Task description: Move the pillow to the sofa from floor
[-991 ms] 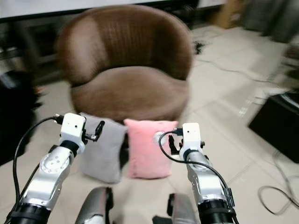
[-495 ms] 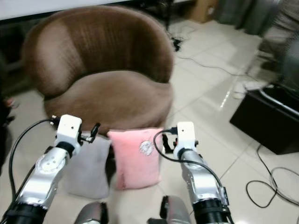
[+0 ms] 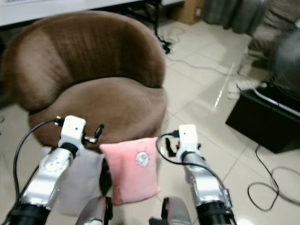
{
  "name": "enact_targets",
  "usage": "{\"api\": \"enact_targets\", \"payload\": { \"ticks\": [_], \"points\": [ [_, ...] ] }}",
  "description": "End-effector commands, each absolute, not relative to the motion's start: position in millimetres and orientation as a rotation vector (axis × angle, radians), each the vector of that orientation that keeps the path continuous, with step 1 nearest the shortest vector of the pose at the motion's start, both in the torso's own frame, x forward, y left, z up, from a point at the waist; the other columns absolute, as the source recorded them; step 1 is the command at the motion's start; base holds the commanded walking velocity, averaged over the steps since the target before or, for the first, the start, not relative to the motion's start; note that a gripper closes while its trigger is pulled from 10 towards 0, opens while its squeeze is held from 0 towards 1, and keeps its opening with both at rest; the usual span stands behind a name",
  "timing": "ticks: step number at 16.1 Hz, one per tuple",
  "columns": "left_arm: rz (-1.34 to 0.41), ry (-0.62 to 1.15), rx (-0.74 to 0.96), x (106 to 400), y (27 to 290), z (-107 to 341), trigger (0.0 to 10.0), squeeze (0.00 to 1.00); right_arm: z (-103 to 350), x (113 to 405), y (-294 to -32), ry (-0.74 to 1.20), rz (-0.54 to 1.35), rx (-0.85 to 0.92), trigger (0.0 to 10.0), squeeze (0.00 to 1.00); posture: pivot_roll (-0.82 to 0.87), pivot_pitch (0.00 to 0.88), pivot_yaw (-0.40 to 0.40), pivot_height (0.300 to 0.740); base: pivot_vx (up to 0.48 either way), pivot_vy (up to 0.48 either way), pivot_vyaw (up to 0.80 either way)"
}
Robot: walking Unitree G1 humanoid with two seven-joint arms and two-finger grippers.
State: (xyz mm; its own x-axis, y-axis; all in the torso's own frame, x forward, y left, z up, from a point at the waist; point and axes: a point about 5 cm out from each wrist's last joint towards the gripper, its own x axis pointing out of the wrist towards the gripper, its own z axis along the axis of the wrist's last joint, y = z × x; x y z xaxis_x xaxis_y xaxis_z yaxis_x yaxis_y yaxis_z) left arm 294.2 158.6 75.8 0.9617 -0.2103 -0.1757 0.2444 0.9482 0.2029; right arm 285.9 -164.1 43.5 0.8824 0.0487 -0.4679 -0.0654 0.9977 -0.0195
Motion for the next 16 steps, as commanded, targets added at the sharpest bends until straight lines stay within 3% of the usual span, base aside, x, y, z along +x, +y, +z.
{"api": "enact_targets", "payload": {
  "ticks": [1,9,16],
  "points": [
    [-0.251,0.148,0.243,296.1,157.2,76.9,10.0,0.0,47.4,288.2,-165.9,0.474,0.044,-0.019,10.0,0.0,-0.04,0.0,0.013,0.62,0.375,0.0,0.0],
    [-0.251,0.15,0.246,295.6,156.2,74.7,10.0,0.0,43.1,287.7,-162.3,0.508,0.108,-0.044,10.0,0.0,-0.04,0.0,0.009,0.62,0.342,0.0,-0.08],
    [-0.236,0.195,0.296,291.0,162.7,65.4,10.0,0.0,40.7,285.9,-158.3,0.527,0.146,-0.046,10.0,0.0,-0.03,0.0,0.004,0.615,0.0,0.0,0.0]
  ]
}}
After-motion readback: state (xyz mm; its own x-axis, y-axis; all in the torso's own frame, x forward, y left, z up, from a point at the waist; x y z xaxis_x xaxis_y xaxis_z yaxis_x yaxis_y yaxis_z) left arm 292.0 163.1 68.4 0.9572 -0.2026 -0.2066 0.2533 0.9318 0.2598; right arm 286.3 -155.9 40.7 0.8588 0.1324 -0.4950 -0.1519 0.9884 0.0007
